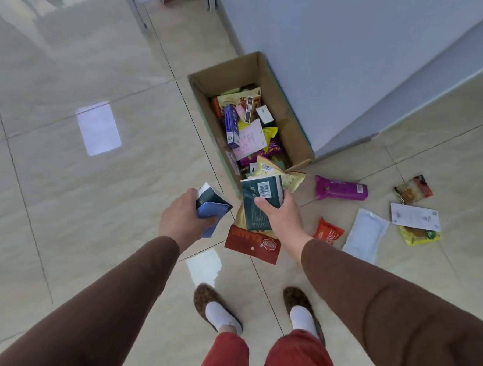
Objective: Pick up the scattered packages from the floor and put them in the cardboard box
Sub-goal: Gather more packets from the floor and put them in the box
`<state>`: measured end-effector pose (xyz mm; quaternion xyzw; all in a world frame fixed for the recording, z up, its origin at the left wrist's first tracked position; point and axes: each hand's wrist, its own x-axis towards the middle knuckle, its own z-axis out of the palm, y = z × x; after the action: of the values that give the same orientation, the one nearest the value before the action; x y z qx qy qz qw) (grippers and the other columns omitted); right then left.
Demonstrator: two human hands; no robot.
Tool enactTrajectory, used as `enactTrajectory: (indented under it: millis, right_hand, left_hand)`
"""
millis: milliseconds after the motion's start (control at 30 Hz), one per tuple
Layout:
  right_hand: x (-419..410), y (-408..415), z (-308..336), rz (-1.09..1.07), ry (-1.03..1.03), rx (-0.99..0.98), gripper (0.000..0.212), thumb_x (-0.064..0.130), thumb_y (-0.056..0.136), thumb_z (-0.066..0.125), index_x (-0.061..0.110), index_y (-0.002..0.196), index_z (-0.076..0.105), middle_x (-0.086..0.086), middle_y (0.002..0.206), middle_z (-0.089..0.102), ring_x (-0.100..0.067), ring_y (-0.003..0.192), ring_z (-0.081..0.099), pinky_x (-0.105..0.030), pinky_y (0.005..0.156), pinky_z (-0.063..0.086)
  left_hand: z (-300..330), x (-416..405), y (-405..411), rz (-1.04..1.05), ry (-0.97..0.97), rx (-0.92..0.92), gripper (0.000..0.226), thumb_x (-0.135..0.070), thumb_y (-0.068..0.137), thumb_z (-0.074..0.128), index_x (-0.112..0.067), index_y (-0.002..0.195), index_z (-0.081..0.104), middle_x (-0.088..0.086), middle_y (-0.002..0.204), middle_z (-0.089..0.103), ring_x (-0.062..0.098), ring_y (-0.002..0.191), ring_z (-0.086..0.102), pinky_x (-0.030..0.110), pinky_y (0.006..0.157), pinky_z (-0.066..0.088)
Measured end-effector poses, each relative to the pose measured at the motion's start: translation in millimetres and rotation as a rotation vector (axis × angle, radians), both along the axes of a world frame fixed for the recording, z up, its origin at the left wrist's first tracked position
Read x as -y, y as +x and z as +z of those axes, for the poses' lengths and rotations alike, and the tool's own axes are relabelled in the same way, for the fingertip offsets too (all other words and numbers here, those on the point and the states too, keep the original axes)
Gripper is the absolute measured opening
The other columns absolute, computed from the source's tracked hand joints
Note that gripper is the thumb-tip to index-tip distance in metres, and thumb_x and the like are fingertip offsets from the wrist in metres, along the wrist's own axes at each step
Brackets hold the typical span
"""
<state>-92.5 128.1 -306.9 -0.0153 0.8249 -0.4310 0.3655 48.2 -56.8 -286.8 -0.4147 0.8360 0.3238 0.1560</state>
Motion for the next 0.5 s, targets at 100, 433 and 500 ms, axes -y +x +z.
enactTrajectory:
  millis: [100, 433, 500]
  right_hand:
    - [33.8, -0.4, -0.2, -0.074, -0.027, 0.010, 0.050, 0.050, 0.087, 0.072, 0.028, 0.128, 0.053, 0.006, 0.116, 0.066, -0.013, 0.104, 0.067, -0.036, 0.086, 0.061]
    - [114.5, -62.8, -6.0, -0.355, -0.032, 0.023, 0.051, 0.044, 0.089, 0.073, 0.026, 0.132, 0.053, 0.005, 0.116, 0.067, -0.005, 0.097, 0.067, -0.015, 0.063, 0.051]
    - [127.6, -75.7, -10.5, -0.427, -0.025, 0.037, 0.052, 0.041, 0.090, 0.073, 0.024, 0.134, 0.052, 0.004, 0.116, 0.066, -0.003, 0.094, 0.066, -0.010, 0.059, 0.050]
  left_hand:
    - [1.6, 47.3, -10.6, -0.036, -0.013, 0.026, 0.043, -0.053, 0.070, 0.072, -0.028, 0.094, 0.046, -0.006, 0.085, 0.063, 0.020, 0.075, 0.062, 0.039, 0.066, 0.055]
    - [-1.3, 151.2, -134.0, -0.198, 0.031, 0.036, 0.045, -0.052, 0.071, 0.074, -0.030, 0.099, 0.046, -0.005, 0.088, 0.063, 0.020, 0.078, 0.063, 0.042, 0.070, 0.059]
    - [-5.3, 168.7, -163.7, -0.245, 0.043, 0.054, 0.046, -0.051, 0.072, 0.075, -0.030, 0.101, 0.046, -0.004, 0.090, 0.064, 0.020, 0.080, 0.063, 0.043, 0.072, 0.059]
